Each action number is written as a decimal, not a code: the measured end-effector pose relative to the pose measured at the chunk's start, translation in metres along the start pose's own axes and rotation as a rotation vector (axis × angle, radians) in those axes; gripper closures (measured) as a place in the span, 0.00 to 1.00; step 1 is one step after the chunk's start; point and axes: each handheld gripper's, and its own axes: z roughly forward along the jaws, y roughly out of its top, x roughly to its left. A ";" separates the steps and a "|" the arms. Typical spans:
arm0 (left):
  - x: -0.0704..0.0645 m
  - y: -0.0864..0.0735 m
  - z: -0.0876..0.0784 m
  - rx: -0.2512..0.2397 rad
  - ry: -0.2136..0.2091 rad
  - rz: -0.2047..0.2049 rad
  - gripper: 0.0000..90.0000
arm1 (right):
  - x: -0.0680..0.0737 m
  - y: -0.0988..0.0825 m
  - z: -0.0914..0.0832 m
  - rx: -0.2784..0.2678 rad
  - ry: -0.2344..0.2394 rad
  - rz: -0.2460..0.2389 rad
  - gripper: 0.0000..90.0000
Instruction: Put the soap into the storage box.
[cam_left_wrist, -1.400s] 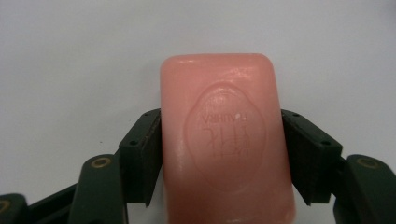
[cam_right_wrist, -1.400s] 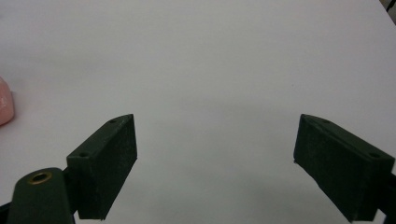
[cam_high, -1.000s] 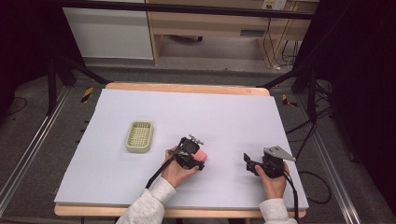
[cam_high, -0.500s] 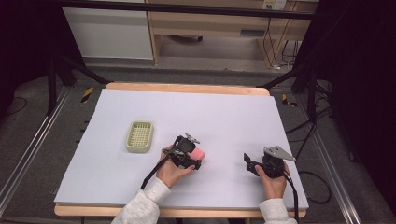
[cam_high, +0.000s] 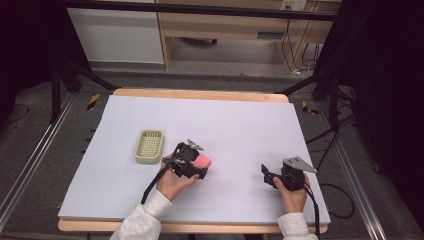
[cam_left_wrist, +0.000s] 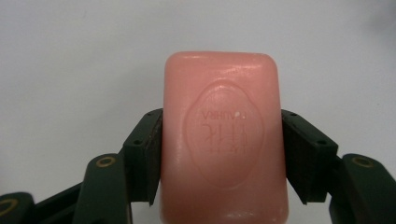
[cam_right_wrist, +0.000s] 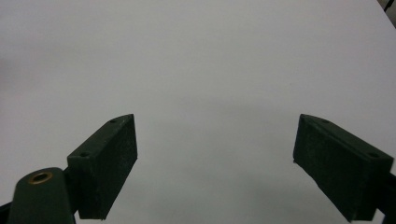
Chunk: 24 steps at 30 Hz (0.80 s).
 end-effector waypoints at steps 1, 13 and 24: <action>0.002 -0.001 -0.002 -0.005 0.001 -0.004 0.41 | 0.000 0.000 0.000 0.000 -0.001 0.000 0.15; 0.026 -0.007 -0.024 -0.043 0.024 -0.049 0.41 | 0.000 -0.002 0.001 -0.003 0.002 0.015 0.13; 0.046 -0.008 -0.043 -0.069 0.062 -0.075 0.41 | 0.000 -0.002 0.001 -0.012 -0.003 0.013 0.12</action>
